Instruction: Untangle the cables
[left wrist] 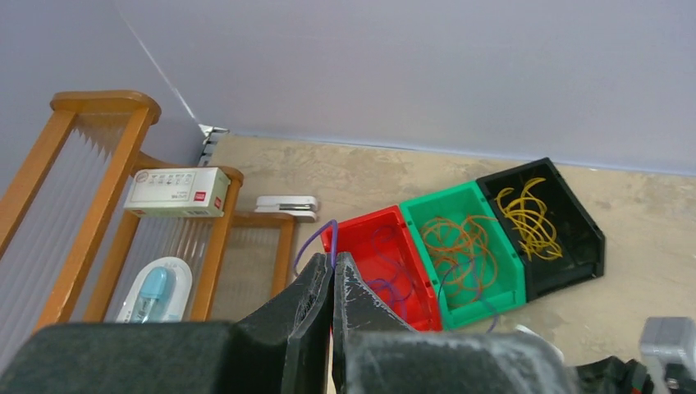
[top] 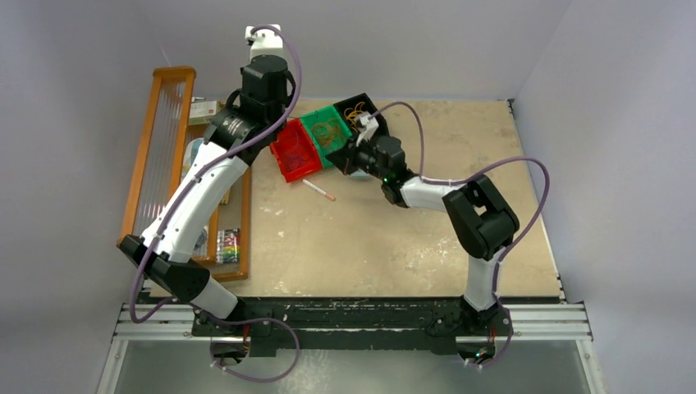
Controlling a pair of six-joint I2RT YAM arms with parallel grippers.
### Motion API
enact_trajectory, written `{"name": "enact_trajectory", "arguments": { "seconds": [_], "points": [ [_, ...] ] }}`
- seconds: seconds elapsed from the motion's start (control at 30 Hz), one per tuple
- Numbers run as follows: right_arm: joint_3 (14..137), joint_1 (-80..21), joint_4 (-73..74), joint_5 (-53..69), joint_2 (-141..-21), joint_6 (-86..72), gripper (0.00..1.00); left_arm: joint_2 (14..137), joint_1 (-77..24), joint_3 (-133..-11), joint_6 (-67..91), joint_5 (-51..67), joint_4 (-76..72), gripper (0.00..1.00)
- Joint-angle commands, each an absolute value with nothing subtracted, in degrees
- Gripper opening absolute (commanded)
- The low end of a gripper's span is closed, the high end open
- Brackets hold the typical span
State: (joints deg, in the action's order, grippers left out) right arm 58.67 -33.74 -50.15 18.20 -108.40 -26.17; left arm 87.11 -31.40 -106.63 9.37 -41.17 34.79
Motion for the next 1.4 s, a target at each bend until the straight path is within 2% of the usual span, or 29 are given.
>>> {"name": "enact_trajectory", "arguments": {
  "seconds": [0.0, 0.37, 0.7, 0.77, 0.83, 0.93, 1.0, 1.2, 1.37],
  "points": [
    [71.9, -33.7, -47.1, 23.3, -112.6, -22.7, 0.00, 89.8, -28.6, -110.6, 7.5, -44.5, 32.3, 0.00],
    [101.5, -35.1, -37.9, 23.4, -132.7, -19.8, 0.00, 93.6, -20.4, -111.0, 8.1, -39.7, 27.4, 0.00],
    [114.5, -37.6, -32.3, 20.7, -141.6, -16.0, 0.00, 96.2, -17.8, -111.3, 9.2, -36.7, 25.6, 0.00],
    [116.3, -37.9, -31.2, 20.4, -142.8, -15.4, 0.04, 96.2, -17.5, -110.7, 9.4, -36.3, 25.2, 0.00],
    [117.2, -38.0, -30.9, 20.4, -143.6, -14.9, 0.12, 96.4, -17.2, -110.5, 9.5, -35.9, 24.8, 0.00],
    [114.7, -38.0, -32.4, 20.7, -141.7, -14.7, 0.29, 96.6, -17.0, -110.2, 9.7, -35.4, 24.4, 0.00],
    [110.9, -38.0, -34.3, 20.8, -138.8, -14.4, 0.37, 96.9, -16.9, -110.0, 9.8, -35.3, 24.1, 0.00],
    [96.1, -37.7, -39.2, 16.9, -128.6, -12.1, 0.49, 98.3, -16.7, -110.0, 10.5, -34.8, 23.3, 0.00],
    [83.2, -36.9, -43.2, 13.8, -120.6, -12.2, 0.53, 99.3, -16.6, -110.3, 10.7, -34.9, 22.5, 0.00]
  ]
}}
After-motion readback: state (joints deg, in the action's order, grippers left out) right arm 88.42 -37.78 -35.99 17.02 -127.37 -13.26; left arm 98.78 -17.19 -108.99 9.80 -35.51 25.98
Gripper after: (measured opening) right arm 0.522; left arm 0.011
